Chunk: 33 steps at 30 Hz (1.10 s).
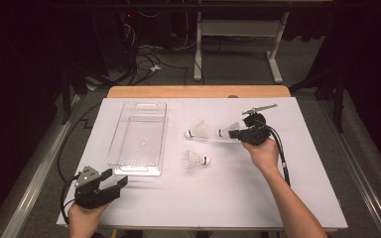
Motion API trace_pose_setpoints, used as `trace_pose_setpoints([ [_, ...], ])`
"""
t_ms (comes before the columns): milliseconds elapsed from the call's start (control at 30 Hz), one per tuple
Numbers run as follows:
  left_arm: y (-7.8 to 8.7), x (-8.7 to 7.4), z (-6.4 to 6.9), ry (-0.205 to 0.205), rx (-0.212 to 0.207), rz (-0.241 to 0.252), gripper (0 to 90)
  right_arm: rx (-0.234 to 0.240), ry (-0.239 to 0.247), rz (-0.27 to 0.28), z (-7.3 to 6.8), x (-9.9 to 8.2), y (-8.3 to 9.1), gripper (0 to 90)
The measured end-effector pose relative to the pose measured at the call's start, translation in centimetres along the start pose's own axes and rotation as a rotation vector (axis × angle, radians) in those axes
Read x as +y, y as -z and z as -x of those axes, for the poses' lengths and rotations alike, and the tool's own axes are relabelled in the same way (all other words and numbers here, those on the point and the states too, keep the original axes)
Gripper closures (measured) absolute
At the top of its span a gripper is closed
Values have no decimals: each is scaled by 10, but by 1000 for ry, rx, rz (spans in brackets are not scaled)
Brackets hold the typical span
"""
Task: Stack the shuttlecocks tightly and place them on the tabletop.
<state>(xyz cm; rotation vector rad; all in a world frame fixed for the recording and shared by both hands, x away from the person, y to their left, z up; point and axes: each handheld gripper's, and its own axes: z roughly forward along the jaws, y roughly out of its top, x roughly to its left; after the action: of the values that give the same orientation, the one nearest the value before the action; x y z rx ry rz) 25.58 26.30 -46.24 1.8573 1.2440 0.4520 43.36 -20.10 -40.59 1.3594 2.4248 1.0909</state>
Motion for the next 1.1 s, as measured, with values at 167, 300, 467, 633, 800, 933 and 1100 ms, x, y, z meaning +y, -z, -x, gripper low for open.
trace_pose_setpoints([
  [167, 0, 0, 0, 0, -1, 1, 355, 7, -6, -4, -1, 5, -6, 900],
  [300, 0, 0, 0, -2, -1, 1, 355, 14, -6, -13, -2, 8, -14, 900],
  [467, 0, 0, 0, -1, -2, -1, 355, 9, 4, -24, -5, 11, -20, 900],
  [633, 0, 0, 0, 0, -2, 0, 355, 8, 7, -20, -8, 17, -25, 900],
  [800, 0, 0, 0, -5, -4, -4, 355, 9, 10, -24, -11, 21, -29, 900],
  [933, 0, 0, 0, -3, -5, -2, 355, 16, 9, -26, -12, 22, -34, 900],
  [1100, 0, 0, 0, -4, -5, -2, 355, 23, 15, -28, -15, 24, -39, 900],
])
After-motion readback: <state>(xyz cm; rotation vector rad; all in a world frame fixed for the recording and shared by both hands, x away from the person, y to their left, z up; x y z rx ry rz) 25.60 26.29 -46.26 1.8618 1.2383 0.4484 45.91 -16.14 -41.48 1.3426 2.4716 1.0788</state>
